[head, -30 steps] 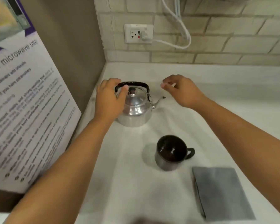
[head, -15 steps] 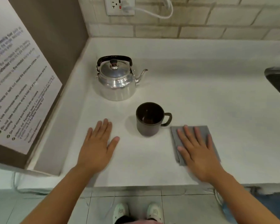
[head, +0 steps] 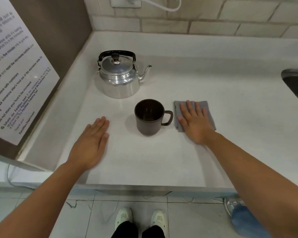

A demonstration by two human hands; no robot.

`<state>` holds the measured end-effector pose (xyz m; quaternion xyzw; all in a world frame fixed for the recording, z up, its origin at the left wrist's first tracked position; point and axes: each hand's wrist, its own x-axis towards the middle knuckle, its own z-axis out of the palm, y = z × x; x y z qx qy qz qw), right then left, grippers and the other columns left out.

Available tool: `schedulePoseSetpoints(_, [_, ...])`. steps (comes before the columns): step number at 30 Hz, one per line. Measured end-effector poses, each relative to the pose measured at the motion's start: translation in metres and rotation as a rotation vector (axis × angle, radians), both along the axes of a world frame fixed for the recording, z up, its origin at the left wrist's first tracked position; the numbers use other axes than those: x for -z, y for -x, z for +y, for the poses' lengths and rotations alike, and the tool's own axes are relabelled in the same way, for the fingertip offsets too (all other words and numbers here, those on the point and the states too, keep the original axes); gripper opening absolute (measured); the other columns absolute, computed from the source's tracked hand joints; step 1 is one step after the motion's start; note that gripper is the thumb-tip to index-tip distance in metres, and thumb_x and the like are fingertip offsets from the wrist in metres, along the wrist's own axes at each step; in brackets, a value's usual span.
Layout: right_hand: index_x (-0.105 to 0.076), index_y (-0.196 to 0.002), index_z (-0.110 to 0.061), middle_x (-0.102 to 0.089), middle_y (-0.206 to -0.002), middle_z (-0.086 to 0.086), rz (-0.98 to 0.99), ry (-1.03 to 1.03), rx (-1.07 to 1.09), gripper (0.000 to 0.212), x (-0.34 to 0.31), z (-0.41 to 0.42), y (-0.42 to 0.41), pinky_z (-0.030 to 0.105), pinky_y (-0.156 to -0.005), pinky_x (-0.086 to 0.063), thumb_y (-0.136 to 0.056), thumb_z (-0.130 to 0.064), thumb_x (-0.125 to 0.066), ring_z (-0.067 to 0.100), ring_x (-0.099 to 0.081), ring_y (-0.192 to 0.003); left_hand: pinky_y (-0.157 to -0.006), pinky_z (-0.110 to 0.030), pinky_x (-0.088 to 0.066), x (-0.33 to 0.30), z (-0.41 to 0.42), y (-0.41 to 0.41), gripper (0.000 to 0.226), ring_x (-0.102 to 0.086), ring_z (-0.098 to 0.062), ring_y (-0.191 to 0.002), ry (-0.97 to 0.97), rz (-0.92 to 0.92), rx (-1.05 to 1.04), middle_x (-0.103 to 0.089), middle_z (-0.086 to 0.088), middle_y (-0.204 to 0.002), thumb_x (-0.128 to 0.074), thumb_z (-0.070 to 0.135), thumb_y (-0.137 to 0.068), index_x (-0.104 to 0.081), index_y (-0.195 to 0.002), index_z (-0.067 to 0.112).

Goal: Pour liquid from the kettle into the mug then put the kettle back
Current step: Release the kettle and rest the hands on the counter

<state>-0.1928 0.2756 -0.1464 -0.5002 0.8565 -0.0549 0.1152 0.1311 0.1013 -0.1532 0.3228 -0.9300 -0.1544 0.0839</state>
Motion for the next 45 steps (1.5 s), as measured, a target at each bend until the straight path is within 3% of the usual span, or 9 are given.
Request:
schedulePoseSetpoints(3, [0.010,-0.147,-0.031,0.011,-0.160,-0.003,-0.047,0.039,-0.154,0.060,0.001,0.023,-0.015,0.036,-0.118,0.011,-0.093,-0.054,-0.006,0.015,0.018,-0.144,-0.117,-0.025,0.001,0.002,0.000,-0.001,0.050,-0.004,-0.004,-0.144,0.009,0.000,-0.002,-0.013,0.005,-0.158,-0.022,0.031,-0.103,-0.019,-0.150,0.016])
schedulePoseSetpoints(7, [0.014,-0.145,-0.025,0.016,-0.158,0.000,-0.041,0.022,0.104,0.059,-0.008,0.065,-0.033,0.034,-0.117,0.013,-0.098,-0.046,-0.013,0.015,0.020,-0.143,-0.117,-0.026,0.000,0.001,0.001,-0.003,0.049,-0.007,-0.003,-0.142,0.017,0.031,-0.031,-0.018,0.004,-0.157,-0.024,0.030,-0.103,-0.025,-0.149,0.015])
schedulePoseSetpoints(12, [0.018,-0.145,-0.028,0.024,-0.155,-0.005,-0.077,0.044,-0.221,0.061,-0.008,0.085,-0.158,0.031,-0.114,0.019,-0.095,-0.052,-0.006,0.016,0.024,-0.143,-0.119,-0.029,-0.004,-0.002,-0.005,-0.017,0.046,-0.010,-0.005,-0.143,-0.015,0.061,-0.033,-0.020,0.001,-0.157,-0.028,0.024,-0.103,-0.025,-0.148,0.013])
schedulePoseSetpoints(17, [0.007,-0.149,-0.022,0.017,-0.157,-0.004,-0.115,0.129,-0.451,0.059,-0.007,-0.003,-0.219,0.031,-0.114,0.021,-0.099,-0.043,-0.014,0.013,0.028,-0.141,-0.118,-0.029,-0.004,-0.005,-0.017,-0.027,0.046,-0.011,-0.006,-0.141,-0.046,0.065,-0.034,-0.021,-0.004,-0.158,-0.031,0.018,-0.103,-0.026,-0.147,0.009])
schedulePoseSetpoints(22, [0.009,-0.149,-0.013,0.014,-0.159,0.007,-0.133,0.074,-0.216,0.059,0.000,-0.111,-0.217,0.037,-0.116,0.017,-0.100,-0.036,-0.015,0.022,0.020,-0.144,-0.118,-0.028,-0.002,-0.004,-0.016,-0.033,0.046,-0.009,-0.008,-0.141,-0.034,0.096,0.004,-0.021,-0.009,-0.157,-0.031,0.014,-0.103,-0.026,-0.147,0.005])
schedulePoseSetpoints(27, [0.011,-0.148,-0.012,0.016,-0.159,0.009,-0.094,0.008,-0.105,0.058,-0.002,-0.156,-0.210,0.042,-0.117,0.014,-0.100,-0.036,-0.012,0.026,0.020,-0.144,-0.118,-0.028,-0.001,-0.001,-0.016,-0.033,0.055,-0.009,-0.008,-0.142,-0.013,0.075,0.017,-0.020,-0.010,-0.158,-0.017,0.027,-0.098,-0.022,-0.148,0.005])
schedulePoseSetpoints(35, [0.010,-0.148,-0.030,0.016,-0.158,-0.008,-0.081,0.101,-0.317,0.057,-0.004,-0.008,-0.222,0.034,-0.115,0.019,-0.098,-0.046,-0.010,0.012,0.027,-0.141,-0.118,-0.027,0.000,0.003,-0.018,-0.033,0.049,-0.011,-0.016,-0.146,0.004,0.064,0.004,-0.018,-0.007,-0.158,-0.024,0.022,-0.102,-0.023,-0.147,0.004])
schedulePoseSetpoints(40, [0.013,-0.144,-0.044,0.016,-0.156,-0.017,-0.027,0.058,-0.133,0.054,-0.013,0.074,-0.179,0.030,-0.114,0.021,-0.096,-0.054,-0.007,0.007,0.025,-0.142,-0.118,-0.028,0.001,-0.001,-0.016,-0.030,0.048,-0.010,-0.018,-0.147,-0.012,0.040,-0.006,-0.017,-0.008,-0.159,-0.024,0.021,-0.103,-0.023,-0.148,0.004])
schedulePoseSetpoints(45, [0.012,-0.145,-0.041,0.015,-0.157,-0.013,0.014,0.000,0.045,0.057,-0.013,0.085,-0.122,0.035,-0.117,0.014,-0.092,-0.054,-0.005,0.011,0.024,-0.143,-0.119,-0.030,0.000,-0.003,-0.016,-0.028,0.049,-0.008,-0.019,-0.148,-0.018,0.000,-0.018,-0.015,-0.008,-0.160,-0.024,0.021,-0.103,-0.020,-0.149,0.005])
